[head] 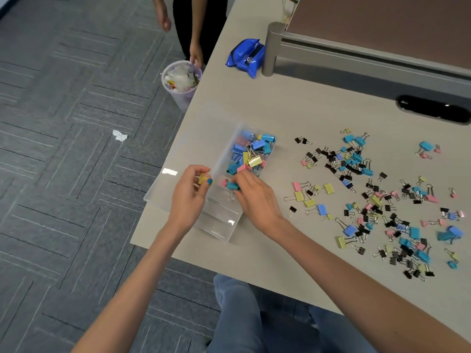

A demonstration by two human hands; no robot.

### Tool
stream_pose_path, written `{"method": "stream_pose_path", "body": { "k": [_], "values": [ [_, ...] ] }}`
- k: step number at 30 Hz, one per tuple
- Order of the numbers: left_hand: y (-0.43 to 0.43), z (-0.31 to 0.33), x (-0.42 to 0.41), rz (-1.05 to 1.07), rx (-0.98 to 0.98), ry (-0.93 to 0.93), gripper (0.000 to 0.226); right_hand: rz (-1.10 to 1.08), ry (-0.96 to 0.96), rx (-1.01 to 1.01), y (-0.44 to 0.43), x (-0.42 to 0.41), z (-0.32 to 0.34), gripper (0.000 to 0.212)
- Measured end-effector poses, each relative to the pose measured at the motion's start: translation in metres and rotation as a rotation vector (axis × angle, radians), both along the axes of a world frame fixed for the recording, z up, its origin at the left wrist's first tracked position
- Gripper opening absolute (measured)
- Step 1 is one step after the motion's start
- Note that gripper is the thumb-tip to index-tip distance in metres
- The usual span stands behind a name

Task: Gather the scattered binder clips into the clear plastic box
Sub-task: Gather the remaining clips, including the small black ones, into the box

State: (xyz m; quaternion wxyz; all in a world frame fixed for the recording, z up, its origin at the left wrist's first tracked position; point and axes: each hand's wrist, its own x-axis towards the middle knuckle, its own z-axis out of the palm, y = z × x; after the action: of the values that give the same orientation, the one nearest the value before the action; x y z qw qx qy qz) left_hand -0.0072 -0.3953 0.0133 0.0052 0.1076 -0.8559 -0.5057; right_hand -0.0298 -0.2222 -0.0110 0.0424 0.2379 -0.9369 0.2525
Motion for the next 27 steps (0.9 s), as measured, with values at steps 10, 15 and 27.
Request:
{"method": "stream_pose_path", "body": {
  "k": [10,15,27],
  "values": [
    [0.021,0.007,-0.023,-0.123,-0.178,0.129,0.035,-0.193,-0.038,-0.171,0.031,-0.007,0.005,0.012],
    [0.037,0.012,-0.035,-0.173,-0.158,0.16,0.032,-0.25,-0.054,-0.209,0.047,-0.009,0.004,0.01],
    [0.067,-0.004,-0.038,-0.223,-0.375,0.129,0.027,-0.314,-0.088,-0.225,0.065,-0.011,0.0,0.01]
  ]
}}
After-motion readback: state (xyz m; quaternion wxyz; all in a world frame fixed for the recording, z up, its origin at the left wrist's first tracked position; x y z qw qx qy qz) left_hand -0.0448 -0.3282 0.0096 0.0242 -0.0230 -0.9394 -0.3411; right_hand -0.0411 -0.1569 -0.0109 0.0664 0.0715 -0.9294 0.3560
